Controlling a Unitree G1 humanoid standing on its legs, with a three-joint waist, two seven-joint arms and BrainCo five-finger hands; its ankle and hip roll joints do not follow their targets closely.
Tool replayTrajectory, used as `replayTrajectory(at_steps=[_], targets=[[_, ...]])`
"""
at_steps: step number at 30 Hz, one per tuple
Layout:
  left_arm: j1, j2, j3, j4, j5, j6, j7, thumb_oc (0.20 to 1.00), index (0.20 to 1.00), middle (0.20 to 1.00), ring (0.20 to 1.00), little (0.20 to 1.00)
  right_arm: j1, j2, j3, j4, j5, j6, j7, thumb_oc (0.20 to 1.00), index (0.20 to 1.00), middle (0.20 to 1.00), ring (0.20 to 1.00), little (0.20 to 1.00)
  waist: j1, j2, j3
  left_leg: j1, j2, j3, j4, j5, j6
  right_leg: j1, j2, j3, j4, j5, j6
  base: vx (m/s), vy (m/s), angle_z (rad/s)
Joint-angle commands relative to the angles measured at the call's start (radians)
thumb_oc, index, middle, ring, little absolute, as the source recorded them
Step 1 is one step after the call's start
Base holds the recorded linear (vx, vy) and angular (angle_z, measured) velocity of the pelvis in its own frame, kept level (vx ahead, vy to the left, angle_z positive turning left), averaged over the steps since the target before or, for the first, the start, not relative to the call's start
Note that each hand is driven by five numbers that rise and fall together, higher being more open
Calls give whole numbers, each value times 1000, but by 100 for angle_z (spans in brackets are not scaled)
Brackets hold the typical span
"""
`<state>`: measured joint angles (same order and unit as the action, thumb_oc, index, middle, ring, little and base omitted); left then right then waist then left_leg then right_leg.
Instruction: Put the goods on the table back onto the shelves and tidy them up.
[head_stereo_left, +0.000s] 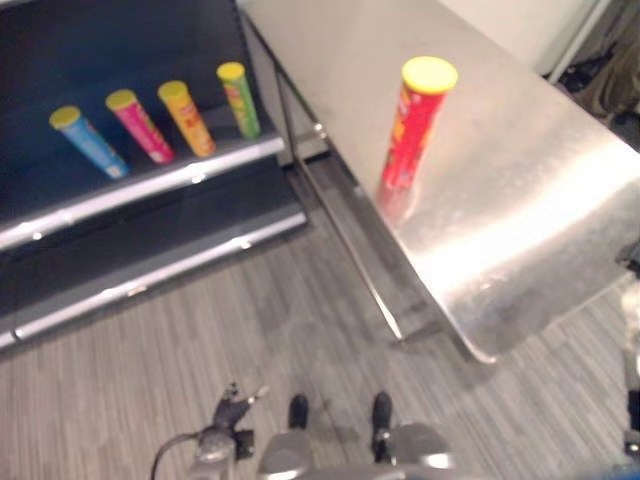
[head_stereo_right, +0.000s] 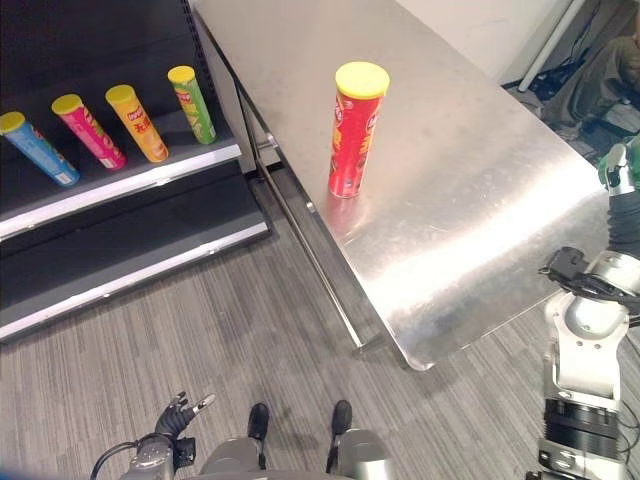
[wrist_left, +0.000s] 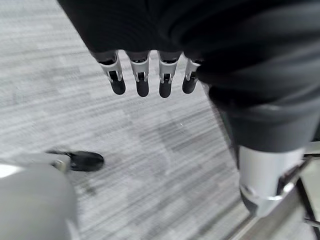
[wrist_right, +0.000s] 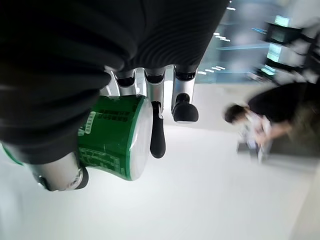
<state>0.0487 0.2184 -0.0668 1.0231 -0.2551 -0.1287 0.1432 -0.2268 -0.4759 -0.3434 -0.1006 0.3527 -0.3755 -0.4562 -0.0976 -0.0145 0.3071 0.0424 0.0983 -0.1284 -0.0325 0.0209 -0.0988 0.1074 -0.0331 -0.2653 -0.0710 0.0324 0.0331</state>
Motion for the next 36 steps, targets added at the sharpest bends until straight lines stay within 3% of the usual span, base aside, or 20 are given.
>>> replayTrajectory(at_steps=[1,8,13,18,22,28,29,32,34,36], targets=[[15,34,24,10,3,4,20,1000,1000,1000,1000,1000,-25,-17,73,-76,236,-106,82,200,200,200,200,200,23,-12,-87,-16,153,67,142,-87,-100,-4,-17,26,206,-284,30,-3,-11,-7],[24,29,32,-2,-1,3,29,1000,1000,1000,1000,1000,-42,-2,119,-136,279,-88,135,200,200,200,200,200,37,-3,-89,-17,147,37,161,-78,-107,17,-13,15,187,-283,24,-1,-2,-1],[41,26,38,-1,2,-9,27,1000,1000,1000,1000,1000,-84,-72,113,-175,188,-60,134,200,200,200,200,200,50,1,-94,-34,134,16,164,-91,-102,21,-22,2,178,-282,29,-7,32,4],[41,30,31,6,11,-11,19,1000,1000,1000,1000,1000,-119,-145,49,-252,145,-69,127,200,200,200,200,200,53,-2,-97,-64,169,41,126,-42,-129,20,-41,-64,161,-270,37,-27,79,48],[42,34,27,21,11,-12,16,1000,1000,1000,1000,1000,-179,-181,106,-244,179,-65,160,200,200,200,200,200,66,-10,-107,-47,192,56,85,-36,-139,31,-63,-97,144,-243,62,25,170,42],[29,46,10,26,25,-14,11,1000,1000,1000,1000,1000,-276,-221,239,-177,207,-11,220,200,200,200,200,200,98,-26,-116,-75,152,49,105,-70,-117,24,-137,-122,131,-187,109,12,260,21],[21,56,4,28,36,-13,7,1000,1000,1000,1000,1000,-292,-243,270,-153,214,18,236,200,200,200,200,200,106,-36,-117,-92,120,49,131,-94,-104,29,-184,-140,129,-164,132,55,343,31],[26,68,0,23,49,-16,6,1000,1000,1000,1000,1000,-324,-247,309,-130,210,34,247,200,200,200,200,200,115,-49,-122,-105,71,53,160,-124,-78,29,-238,-143,135,-132,159,46,299,26],[37,85,15,12,47,-20,5,1000,1000,1000,1000,1000,-373,-263,352,-104,197,59,259,200,200,200,200,200,130,-63,-129,-111,-6,68,180,-160,-28,0,-332,-133,178,-51,194,69,519,8],[48,94,21,11,50,-22,3,1000,1000,1000,1000,1000,-414,-289,380,-80,188,70,261,200,200,200,200,200,142,-69,-125,-107,-63,69,192,-181,7,-27,-403,-101,250,43,205,77,437,7]])
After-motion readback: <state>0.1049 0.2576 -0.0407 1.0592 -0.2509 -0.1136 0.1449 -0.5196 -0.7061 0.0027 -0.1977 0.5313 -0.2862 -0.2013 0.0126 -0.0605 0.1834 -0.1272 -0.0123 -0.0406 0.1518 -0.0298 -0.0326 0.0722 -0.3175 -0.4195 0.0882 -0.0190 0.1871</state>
